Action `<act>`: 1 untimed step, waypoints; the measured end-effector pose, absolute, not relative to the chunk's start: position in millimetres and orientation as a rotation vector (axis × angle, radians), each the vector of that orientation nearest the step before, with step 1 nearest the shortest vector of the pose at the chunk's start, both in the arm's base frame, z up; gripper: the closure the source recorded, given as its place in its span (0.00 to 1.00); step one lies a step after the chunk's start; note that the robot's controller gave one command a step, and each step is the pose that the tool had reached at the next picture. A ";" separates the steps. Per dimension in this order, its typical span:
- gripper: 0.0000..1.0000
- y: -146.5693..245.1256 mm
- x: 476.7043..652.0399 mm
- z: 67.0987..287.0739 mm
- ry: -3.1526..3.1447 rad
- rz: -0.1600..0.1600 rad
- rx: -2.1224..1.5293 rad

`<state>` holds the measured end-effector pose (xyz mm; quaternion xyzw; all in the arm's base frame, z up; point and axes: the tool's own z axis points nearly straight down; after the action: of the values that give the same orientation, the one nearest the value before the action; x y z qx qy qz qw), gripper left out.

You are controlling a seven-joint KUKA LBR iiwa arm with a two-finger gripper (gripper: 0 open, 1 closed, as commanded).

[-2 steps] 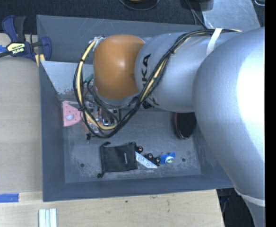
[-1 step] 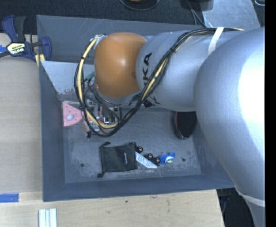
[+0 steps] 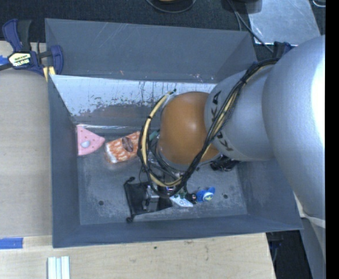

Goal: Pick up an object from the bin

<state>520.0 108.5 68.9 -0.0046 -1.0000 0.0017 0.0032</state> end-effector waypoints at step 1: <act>0.00 135.5 524.7 130.4 -3.095 -0.003 0.596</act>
Offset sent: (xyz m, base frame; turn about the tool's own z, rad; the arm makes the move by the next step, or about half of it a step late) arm 0.0000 0.0000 0.0000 0.0000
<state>524.7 135.5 130.4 0.1892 -0.9819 -0.0008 -0.0052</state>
